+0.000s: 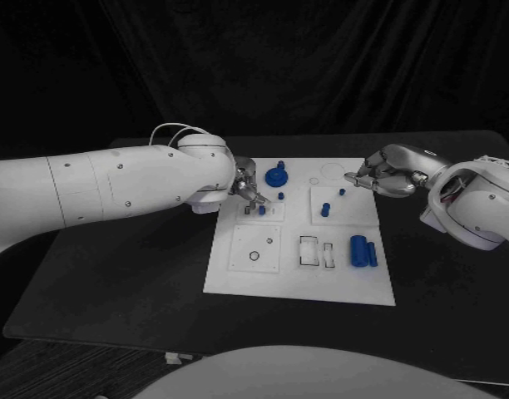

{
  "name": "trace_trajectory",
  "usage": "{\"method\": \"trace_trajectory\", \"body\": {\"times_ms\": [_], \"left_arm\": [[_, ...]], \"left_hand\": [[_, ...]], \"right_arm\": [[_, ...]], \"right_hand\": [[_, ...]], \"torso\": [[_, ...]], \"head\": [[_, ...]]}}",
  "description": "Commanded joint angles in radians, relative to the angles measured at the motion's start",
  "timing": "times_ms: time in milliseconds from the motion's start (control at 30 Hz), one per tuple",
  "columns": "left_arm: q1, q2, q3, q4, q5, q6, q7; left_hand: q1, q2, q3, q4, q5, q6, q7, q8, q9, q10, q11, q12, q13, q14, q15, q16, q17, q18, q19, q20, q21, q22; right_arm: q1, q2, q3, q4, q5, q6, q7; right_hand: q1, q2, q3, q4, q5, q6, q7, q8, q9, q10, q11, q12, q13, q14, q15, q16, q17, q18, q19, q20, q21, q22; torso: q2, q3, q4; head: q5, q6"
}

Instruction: Assemble the parts on the task board

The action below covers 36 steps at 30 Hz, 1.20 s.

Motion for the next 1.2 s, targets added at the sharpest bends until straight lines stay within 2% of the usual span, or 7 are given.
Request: {"method": "trace_trajectory", "body": {"times_ms": [33, 467, 833, 867, 1000, 1067, 1200], "left_arm": [[-0.006, 0.008, 0.001, -0.004, 0.009, 0.009, 0.013], [-0.016, 0.022, 0.001, -0.019, 0.008, 0.038, -0.003], [-0.018, 0.033, 0.001, -0.03, 0.008, 0.042, -0.004], [-0.019, 0.033, 0.001, -0.032, 0.008, 0.042, -0.004], [-0.019, 0.035, 0.001, -0.035, 0.008, 0.041, -0.003], [-0.019, 0.036, 0.001, -0.037, 0.008, 0.038, 0.0], [-0.02, 0.038, 0.001, -0.039, 0.008, 0.031, 0.007]], "left_hand": [[0.008, -0.002, 0.004, -0.003, 0.006, -0.002, 0.006, -0.009, -0.003, 0.105, 0.005, 0.003, 0.263, 0.106, 0.005, 0.003, 0.263, 0.01, 0.043, 0.006, -0.006, 0.221], [0.014, -0.006, 0.009, -0.005, 0.009, -0.017, 0.013, -0.027, -0.015, 0.105, 0.012, 0.003, 0.263, 0.106, 0.011, 0.003, 0.263, 0.014, 0.034, 0.01, -0.026, 0.215], [0.037, -0.008, 0.033, -0.019, 0.089, -0.006, 0.012, -0.035, -0.025, 0.105, 0.012, 0.003, 0.263, 0.106, 0.011, 0.003, 0.263, 0.015, 0.034, 0.012, -0.029, 0.215], [0.043, -0.009, 0.04, -0.023, 0.114, -0.004, 0.012, -0.036, -0.027, 0.105, 0.011, 0.003, 0.263, 0.106, 0.011, 0.003, 0.263, 0.015, 0.034, 0.012, -0.029, 0.215], [0.052, -0.009, 0.05, -0.03, 0.131, 0.0, 0.01, -0.036, -0.028, 0.105, 0.01, 0.003, 0.263, 0.106, 0.01, 0.003, 0.263, 0.014, 0.034, 0.011, -0.029, 0.215], [0.062, -0.011, 0.064, -0.038, 0.162, 0.005, 0.008, -0.036, -0.028, 0.105, 0.008, 0.003, 0.263, 0.106, 0.008, 0.003, 0.263, 0.015, 0.034, 0.01, -0.03, 0.215], [0.072, -0.013, 0.078, -0.047, 0.183, 0.006, 0.006, -0.037, -0.028, 0.105, 0.006, 0.003, 0.263, 0.106, 0.007, 0.003, 0.263, 0.015, 0.034, 0.009, -0.029, 0.215]], "right_arm": [[-0.003, 0.0, 0.001, 0.002, -0.002, 0.005, -0.012], [-0.003, 0.0, 0.001, 0.003, -0.002, 0.007, -0.012], [-0.003, 0.0, 0.001, 0.003, -0.002, 0.009, -0.012], [-0.003, 0.0, 0.001, 0.004, -0.002, 0.009, -0.012], [-0.003, -0.001, 0.001, 0.004, -0.002, 0.01, -0.012], [-0.003, -0.001, 0.001, 0.004, -0.002, 0.01, -0.012], [-0.003, -0.002, 0.001, 0.004, -0.002, 0.01, -0.013]], "right_hand": [[-0.003, 0.008, 0.004, 0.0, -0.005, -0.009, 0.0, 0.005, 0.001, 0.07, 0.003, -0.004, 0.2, 0.09, 0.002, -0.005, 0.206, 0.012, 0.046, 0.003, -0.004, 0.226], [-0.004, 0.009, 0.004, 0.0, -0.005, -0.009, 0.0, 0.006, 0.002, 0.07, 0.003, -0.004, 0.2, 0.09, 0.002, -0.005, 0.207, 0.012, 0.046, 0.003, -0.004, 0.226], [-0.004, 0.009, 0.004, 0.0, -0.005, -0.009, 0.0, 0.006, 0.002, 0.07, 0.003, -0.004, 0.2, 0.09, 0.002, -0.005, 0.207, 0.012, 0.046, 0.003, -0.004, 0.226], [-0.004, 0.009, 0.004, 0.0, -0.005, -0.009, 0.0, 0.006, 0.002, 0.07, 0.003, -0.004, 0.2, 0.09, 0.002, -0.005, 0.207, 0.012, 0.046, 0.003, -0.004, 0.226], [-0.004, 0.009, 0.004, 0.0, -0.005, -0.008, 0.0, 0.007, 0.002, 0.069, 0.002, -0.005, 0.199, 0.09, 0.002, -0.006, 0.206, 0.012, 0.046, 0.003, -0.004, 0.226], [-0.004, 0.009, 0.004, 0.0, -0.005, -0.008, 0.0, 0.007, 0.002, 0.069, 0.002, -0.005, 0.199, 0.09, 0.002, -0.006, 0.206, 0.012, 0.046, 0.003, -0.004, 0.226], [-0.004, 0.009, 0.004, 0.0, -0.005, -0.008, 0.0, 0.007, 0.002, 0.069, 0.002, -0.005, 0.199, 0.09, 0.002, -0.006, 0.206, 0.012, 0.046, 0.003, -0.004, 0.226]], "torso": [[-0.001, 0.0005, -0.0004], [-0.001, 0.0003, -0.0001], [-0.001, 0.0004, 0.0001], [0.0, 0.0, 0.0], [-0.001, 0.0, -0.0001], [0.0, -0.0001, 0.0001], [0.0, 0.0004, 0.0001]], "head": [[0.002, 0.0], [0.002, 0.0], [0.004, 0.0], [0.004, 0.0], [0.002, 0.0], [0.002, 0.0], [0.002, 0.0]]}}
